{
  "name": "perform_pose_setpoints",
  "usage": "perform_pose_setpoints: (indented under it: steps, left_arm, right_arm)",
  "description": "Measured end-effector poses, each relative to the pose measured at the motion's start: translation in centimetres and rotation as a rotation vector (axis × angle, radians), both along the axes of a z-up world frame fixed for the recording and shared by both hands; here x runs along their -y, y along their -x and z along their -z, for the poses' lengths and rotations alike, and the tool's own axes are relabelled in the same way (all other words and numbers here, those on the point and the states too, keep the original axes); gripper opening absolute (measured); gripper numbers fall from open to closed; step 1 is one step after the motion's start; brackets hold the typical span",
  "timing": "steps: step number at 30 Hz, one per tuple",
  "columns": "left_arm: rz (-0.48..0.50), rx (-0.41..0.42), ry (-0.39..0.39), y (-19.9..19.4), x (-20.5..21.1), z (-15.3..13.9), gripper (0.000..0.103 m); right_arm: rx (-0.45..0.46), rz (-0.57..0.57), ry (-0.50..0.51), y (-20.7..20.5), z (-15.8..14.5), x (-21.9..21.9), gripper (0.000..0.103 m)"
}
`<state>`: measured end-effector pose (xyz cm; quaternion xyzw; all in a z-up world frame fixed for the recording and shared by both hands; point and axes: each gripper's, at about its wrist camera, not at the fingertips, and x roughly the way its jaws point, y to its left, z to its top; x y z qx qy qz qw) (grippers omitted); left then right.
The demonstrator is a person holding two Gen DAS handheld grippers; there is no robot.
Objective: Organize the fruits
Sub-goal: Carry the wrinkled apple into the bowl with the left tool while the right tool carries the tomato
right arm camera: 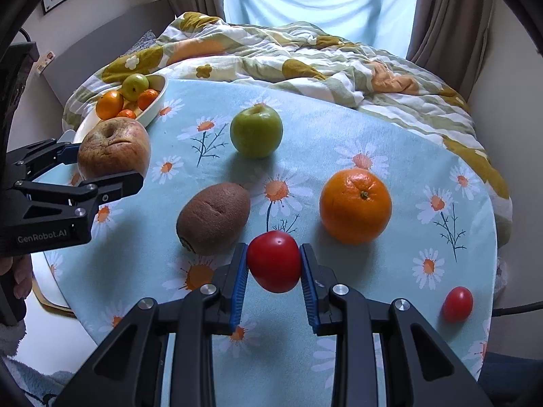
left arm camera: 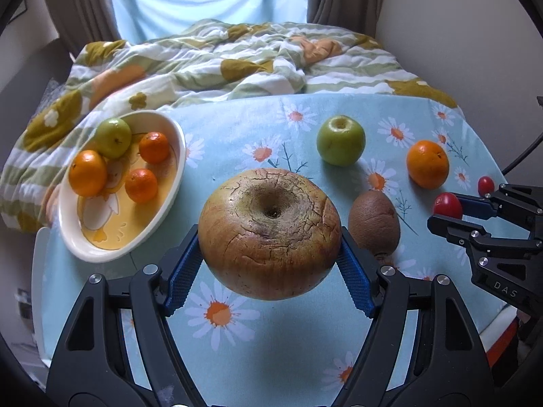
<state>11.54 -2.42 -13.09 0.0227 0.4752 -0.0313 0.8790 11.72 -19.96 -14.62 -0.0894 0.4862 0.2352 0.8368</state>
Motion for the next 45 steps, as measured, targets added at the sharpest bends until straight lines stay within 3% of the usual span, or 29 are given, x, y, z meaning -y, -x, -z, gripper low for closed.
perform_pose_setpoints:
  steps: [11, 18, 33, 45]
  left_arm:
    - [-0.036, 0.084, 0.029, 2.3, -3.6, -6.2, 0.082]
    - [-0.041, 0.089, 0.046, 2.3, -8.2, -7.5, 0.082]
    - [0.012, 0.034, 0.041, -1.0, -18.3, -3.8, 0.082]
    - [0.183, 0.003, 0.037, -3.3, -20.2, 0.9, 0.082]
  right_arm:
    - [0.048, -0.038, -0.028, 1.0, -5.4, -2.8, 0.027]
    - [0.049, -0.018, -0.055, 1.7, -7.5, -7.0, 0.027]
    - [0.007, 0.065, -0.060, 0.9, -6.6, -16.0, 0.028]
    - [-0.027, 0.165, -0.048, 0.2, -4.5, -19.9, 0.027]
